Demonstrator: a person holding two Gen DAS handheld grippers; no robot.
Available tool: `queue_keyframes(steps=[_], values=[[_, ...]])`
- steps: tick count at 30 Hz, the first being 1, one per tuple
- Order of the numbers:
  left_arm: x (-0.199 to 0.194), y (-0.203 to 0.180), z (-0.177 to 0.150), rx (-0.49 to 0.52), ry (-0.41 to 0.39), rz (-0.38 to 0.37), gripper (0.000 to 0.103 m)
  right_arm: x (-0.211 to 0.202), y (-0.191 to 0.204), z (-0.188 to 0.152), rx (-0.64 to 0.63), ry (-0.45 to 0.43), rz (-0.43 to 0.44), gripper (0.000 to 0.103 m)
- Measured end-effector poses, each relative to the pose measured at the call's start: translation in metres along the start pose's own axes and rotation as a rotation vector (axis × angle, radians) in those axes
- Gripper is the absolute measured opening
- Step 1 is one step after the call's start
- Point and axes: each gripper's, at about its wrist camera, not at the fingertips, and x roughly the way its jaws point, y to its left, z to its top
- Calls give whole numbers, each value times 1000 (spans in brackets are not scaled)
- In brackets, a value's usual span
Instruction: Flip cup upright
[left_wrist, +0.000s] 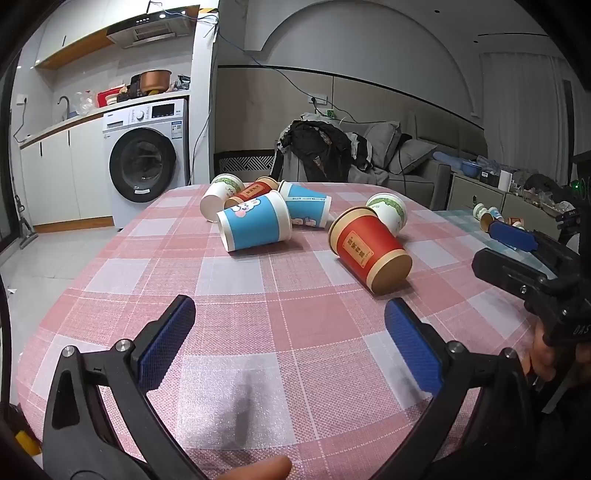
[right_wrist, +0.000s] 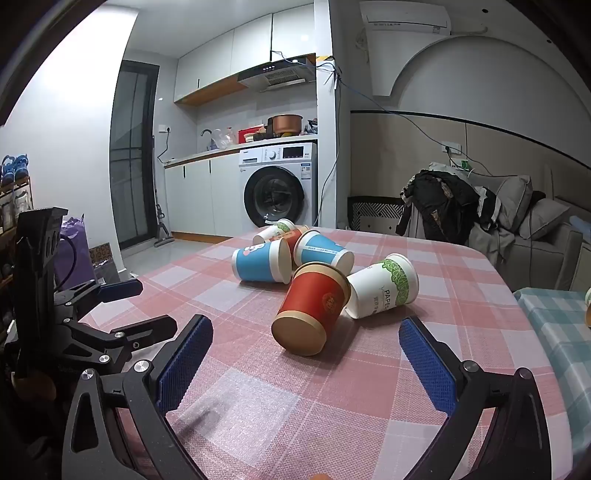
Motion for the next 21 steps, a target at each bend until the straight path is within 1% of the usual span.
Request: queue_keyframes(steps=[21], values=[[1,0,0,-13,0,1,102,1,0,0,1,4,0,103]])
